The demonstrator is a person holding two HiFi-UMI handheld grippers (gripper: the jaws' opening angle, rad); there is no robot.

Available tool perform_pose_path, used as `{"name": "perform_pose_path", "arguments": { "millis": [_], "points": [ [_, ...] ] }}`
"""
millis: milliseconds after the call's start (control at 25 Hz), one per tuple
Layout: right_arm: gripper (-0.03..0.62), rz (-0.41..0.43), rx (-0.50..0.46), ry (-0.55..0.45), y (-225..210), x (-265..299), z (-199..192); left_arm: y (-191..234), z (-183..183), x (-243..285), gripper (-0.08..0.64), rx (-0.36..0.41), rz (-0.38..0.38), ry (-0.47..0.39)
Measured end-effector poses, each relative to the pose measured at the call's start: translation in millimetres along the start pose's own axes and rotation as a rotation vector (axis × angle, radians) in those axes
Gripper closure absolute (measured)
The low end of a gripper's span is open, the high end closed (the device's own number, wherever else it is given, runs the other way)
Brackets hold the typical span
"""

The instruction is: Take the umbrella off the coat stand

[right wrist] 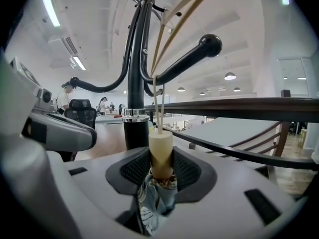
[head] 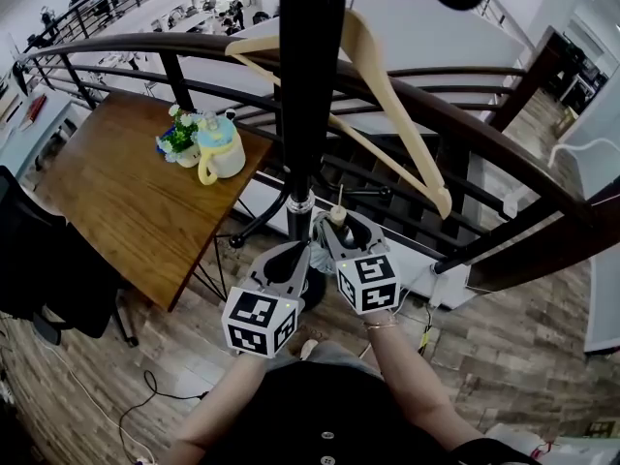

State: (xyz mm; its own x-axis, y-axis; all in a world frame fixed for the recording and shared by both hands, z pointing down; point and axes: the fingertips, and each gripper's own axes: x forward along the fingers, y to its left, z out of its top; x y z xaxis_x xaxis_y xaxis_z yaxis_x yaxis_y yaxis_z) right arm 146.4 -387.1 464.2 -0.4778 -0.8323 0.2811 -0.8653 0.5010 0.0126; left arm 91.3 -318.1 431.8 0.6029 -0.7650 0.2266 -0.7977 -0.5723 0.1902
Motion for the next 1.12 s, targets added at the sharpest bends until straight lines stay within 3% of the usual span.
{"name": "perform_pose_path", "arguments": {
  "millis": [240,640,1120],
  "points": [
    [0.449,0.011,0.027,0.000,-3.2,-9.4,2.0,-2.3,0.4,1.3,0.543,-0.016,-0.012,-0.003],
    [0.449,0.013,0.086,-0.085,-16.6,-33.9,29.0,-10.6,8.1,4.6,0.543,-0.019,-0.029,-0.024],
    [0.449,-0.072,0.116,-0.094,-46.9,-61.3,22.2,-18.5,7.7,10.3,0.543,-0.019,-0.056,-0.025]
  ]
}}
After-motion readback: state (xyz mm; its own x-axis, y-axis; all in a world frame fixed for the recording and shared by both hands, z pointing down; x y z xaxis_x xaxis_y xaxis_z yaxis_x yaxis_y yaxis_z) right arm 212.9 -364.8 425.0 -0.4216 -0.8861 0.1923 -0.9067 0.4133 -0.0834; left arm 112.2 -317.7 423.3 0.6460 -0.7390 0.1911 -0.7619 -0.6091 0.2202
